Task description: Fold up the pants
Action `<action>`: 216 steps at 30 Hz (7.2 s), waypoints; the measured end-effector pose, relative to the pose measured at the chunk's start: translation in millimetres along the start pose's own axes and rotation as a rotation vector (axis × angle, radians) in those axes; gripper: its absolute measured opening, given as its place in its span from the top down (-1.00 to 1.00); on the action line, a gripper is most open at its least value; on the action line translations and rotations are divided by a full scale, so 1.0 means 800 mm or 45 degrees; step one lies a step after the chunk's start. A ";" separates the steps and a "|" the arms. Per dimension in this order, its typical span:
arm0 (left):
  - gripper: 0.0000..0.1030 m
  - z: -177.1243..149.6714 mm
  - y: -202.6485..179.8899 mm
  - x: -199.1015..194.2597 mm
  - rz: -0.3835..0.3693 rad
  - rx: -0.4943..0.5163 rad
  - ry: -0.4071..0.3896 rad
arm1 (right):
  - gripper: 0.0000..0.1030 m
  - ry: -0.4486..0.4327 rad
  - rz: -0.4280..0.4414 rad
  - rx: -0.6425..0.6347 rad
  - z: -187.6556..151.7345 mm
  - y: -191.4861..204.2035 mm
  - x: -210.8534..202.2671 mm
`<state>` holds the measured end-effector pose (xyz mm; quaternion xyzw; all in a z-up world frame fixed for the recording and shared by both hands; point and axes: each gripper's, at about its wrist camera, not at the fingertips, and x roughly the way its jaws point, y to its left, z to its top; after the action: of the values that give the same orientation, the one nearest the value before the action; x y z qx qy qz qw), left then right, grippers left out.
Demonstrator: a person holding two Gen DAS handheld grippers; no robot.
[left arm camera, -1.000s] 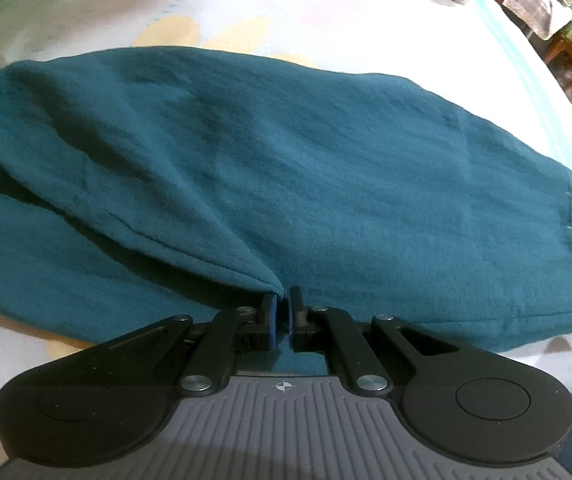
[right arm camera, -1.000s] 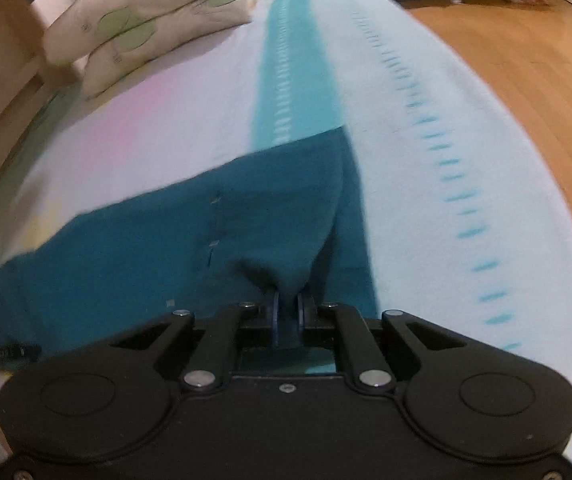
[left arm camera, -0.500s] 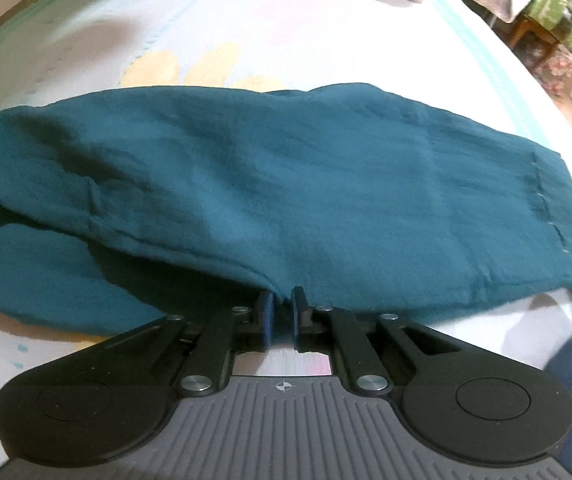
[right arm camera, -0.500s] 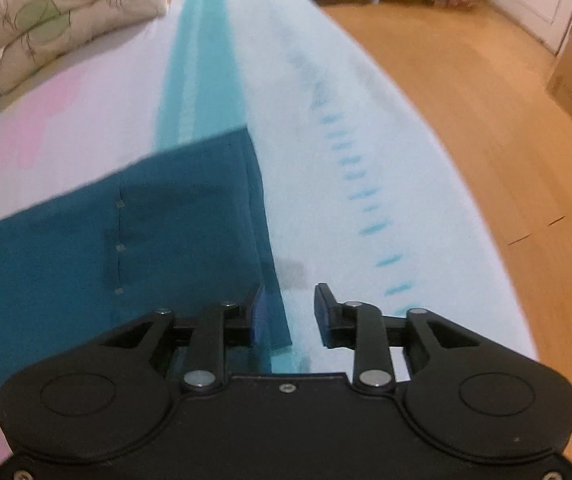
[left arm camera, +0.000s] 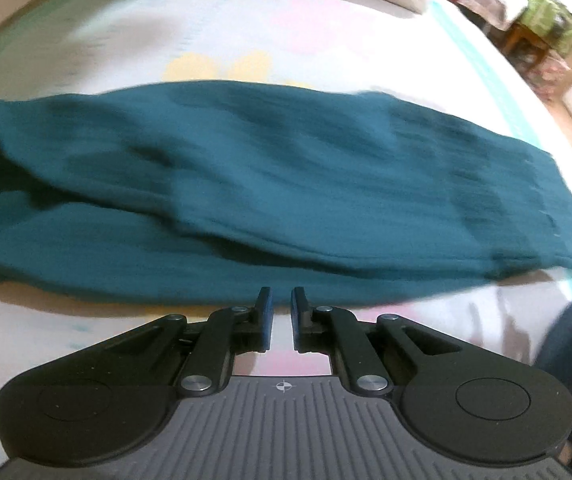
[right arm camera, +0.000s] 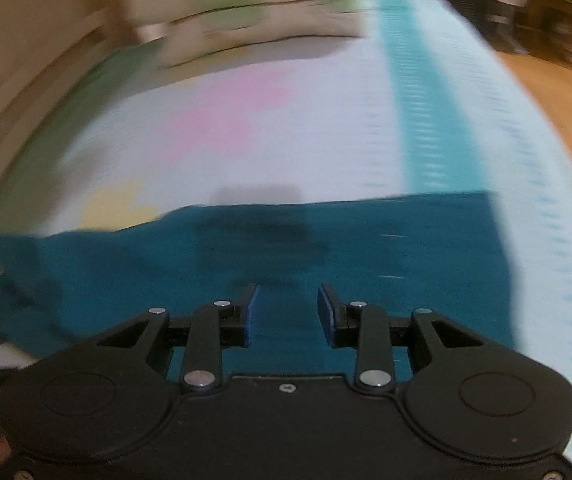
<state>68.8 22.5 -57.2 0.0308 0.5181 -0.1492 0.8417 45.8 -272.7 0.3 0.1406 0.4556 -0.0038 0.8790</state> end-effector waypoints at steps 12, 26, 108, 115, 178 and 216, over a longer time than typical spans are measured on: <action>0.82 0.052 0.258 -0.016 0.350 -0.420 -0.017 | 0.06 0.096 0.349 -0.346 0.001 0.231 0.109; 0.82 0.078 0.369 0.041 0.336 -0.509 -0.014 | -0.17 -0.068 0.504 -0.818 -0.025 0.452 0.184; 0.81 0.063 0.303 0.045 0.317 -0.290 0.112 | 0.88 0.298 0.386 -1.067 -0.128 0.250 0.160; 0.81 0.073 0.274 0.000 0.326 -0.309 -0.025 | 0.50 0.222 0.471 -0.926 -0.097 0.241 0.129; 0.80 0.057 0.236 0.057 0.230 -0.359 -0.084 | 0.73 0.092 0.403 -0.616 0.079 0.295 0.345; 0.80 0.022 0.100 0.063 0.139 -0.099 0.087 | 0.94 0.275 -0.035 -0.873 -0.106 0.095 0.151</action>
<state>127.9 83.9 -101.5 0.0312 0.5493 -0.0818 0.8310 58.8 -163.5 -124.5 -0.1691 0.5225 0.1525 0.8216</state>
